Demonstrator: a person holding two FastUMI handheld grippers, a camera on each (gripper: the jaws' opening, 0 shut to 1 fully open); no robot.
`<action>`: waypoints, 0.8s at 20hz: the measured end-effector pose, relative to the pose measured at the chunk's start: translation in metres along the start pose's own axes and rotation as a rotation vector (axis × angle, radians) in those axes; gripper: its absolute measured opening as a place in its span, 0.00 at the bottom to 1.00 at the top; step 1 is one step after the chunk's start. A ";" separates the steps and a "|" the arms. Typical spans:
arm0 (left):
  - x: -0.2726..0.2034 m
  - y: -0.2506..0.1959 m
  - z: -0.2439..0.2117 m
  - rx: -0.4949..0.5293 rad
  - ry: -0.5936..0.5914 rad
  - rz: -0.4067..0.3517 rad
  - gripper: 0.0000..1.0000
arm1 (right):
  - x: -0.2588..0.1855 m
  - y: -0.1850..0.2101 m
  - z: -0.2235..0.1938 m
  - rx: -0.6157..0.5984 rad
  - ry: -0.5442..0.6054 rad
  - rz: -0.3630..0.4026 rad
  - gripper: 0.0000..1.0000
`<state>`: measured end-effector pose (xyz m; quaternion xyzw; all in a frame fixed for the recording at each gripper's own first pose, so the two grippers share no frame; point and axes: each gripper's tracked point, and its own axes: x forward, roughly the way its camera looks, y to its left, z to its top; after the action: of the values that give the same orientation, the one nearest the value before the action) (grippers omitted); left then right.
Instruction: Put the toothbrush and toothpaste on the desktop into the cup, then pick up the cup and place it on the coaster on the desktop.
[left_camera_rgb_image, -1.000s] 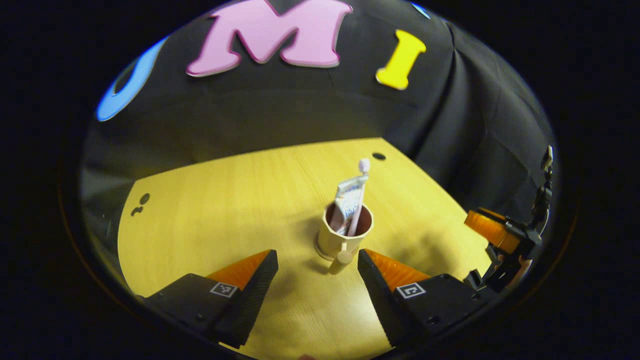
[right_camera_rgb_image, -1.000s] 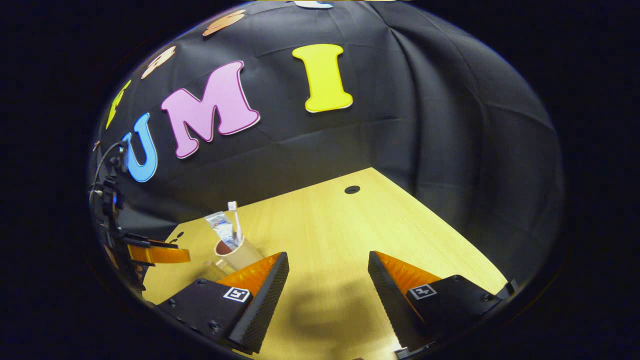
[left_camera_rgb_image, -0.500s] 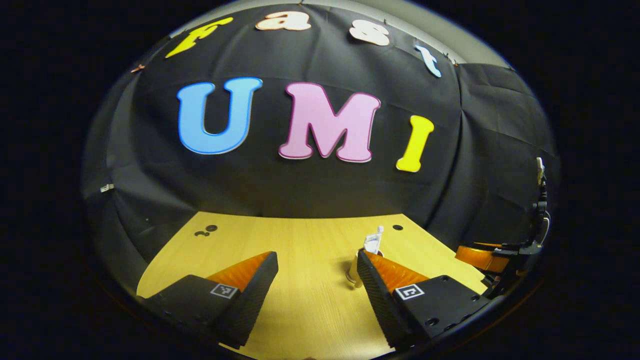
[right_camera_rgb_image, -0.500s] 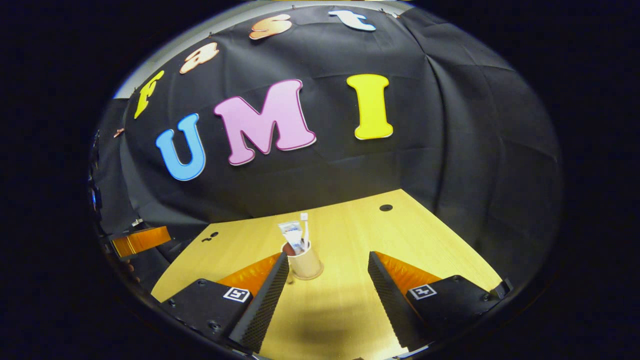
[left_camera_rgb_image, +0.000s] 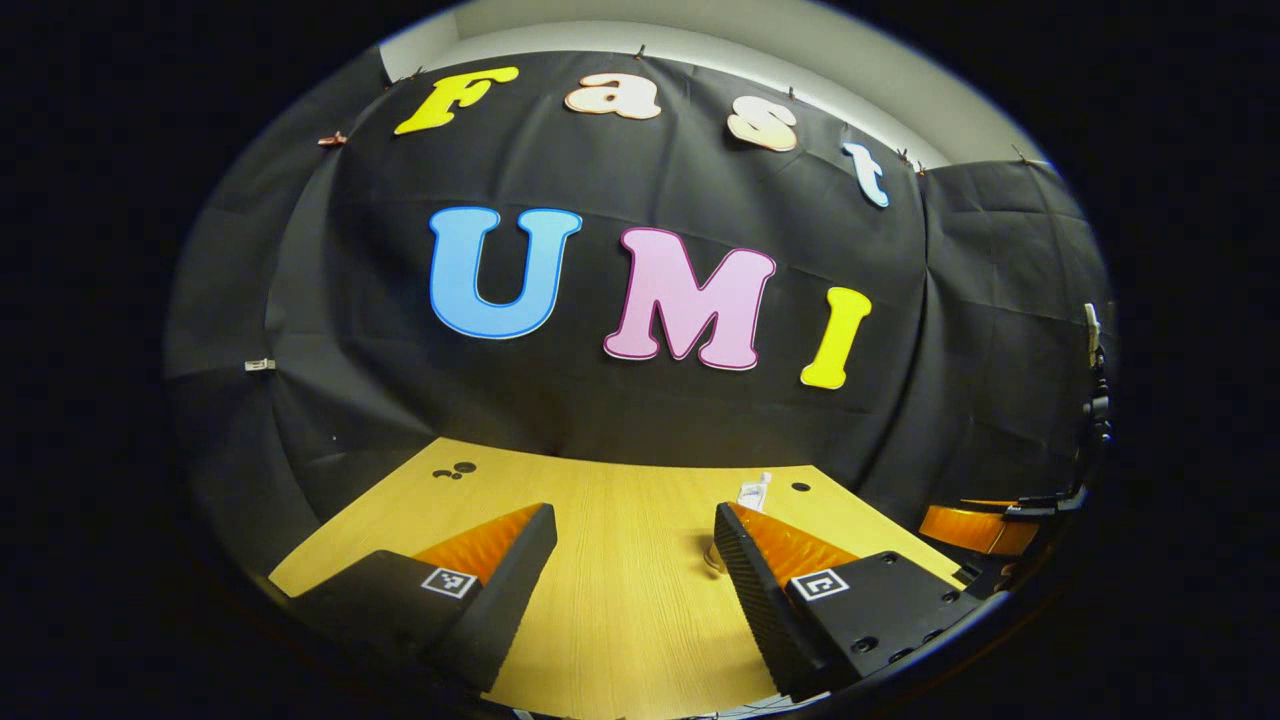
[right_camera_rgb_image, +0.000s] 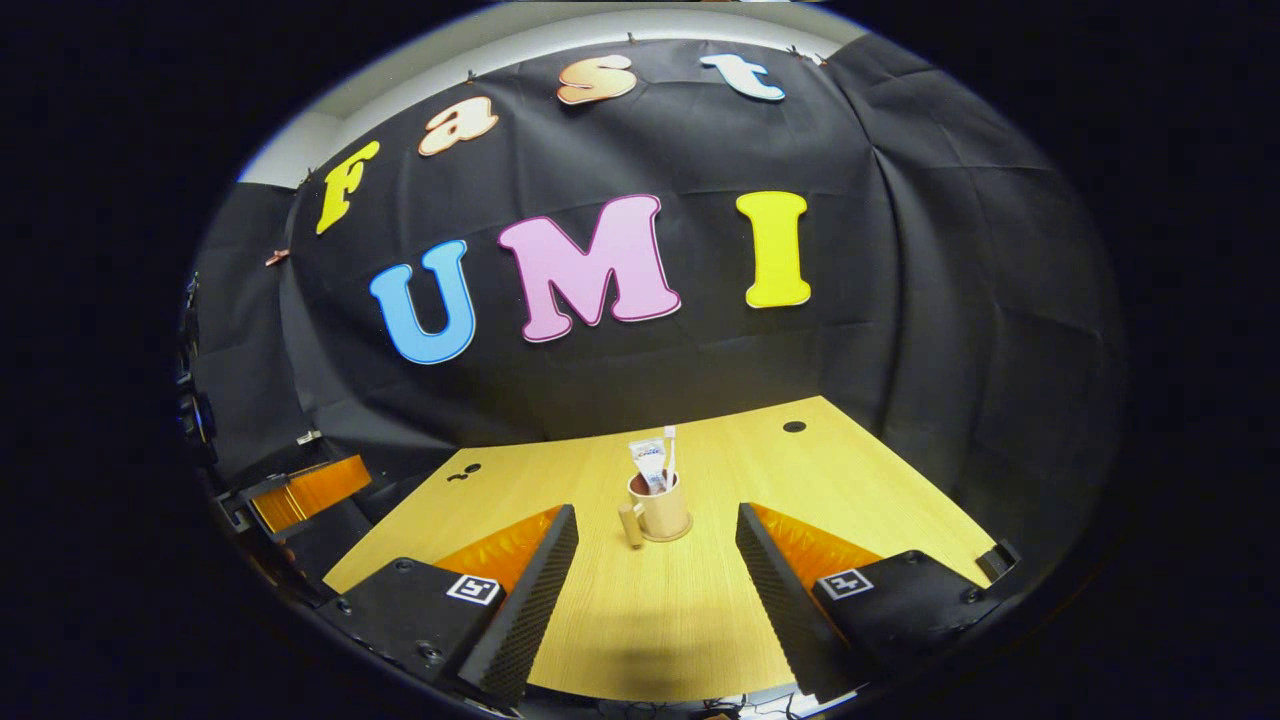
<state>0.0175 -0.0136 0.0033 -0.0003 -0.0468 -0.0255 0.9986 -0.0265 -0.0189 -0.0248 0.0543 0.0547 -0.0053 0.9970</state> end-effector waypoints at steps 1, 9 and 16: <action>-0.007 0.001 -0.003 -0.004 0.003 0.000 0.98 | -0.003 0.006 0.000 -0.004 -0.005 0.007 0.98; -0.029 0.014 -0.004 0.017 -0.004 0.006 0.98 | 0.002 0.026 0.010 -0.048 -0.027 0.067 0.98; -0.004 0.025 0.016 0.047 -0.028 -0.023 0.98 | 0.017 0.032 0.030 -0.093 -0.052 0.069 0.98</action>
<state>0.0129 0.0120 0.0187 0.0231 -0.0615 -0.0356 0.9972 -0.0058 0.0093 0.0064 0.0094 0.0269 0.0304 0.9991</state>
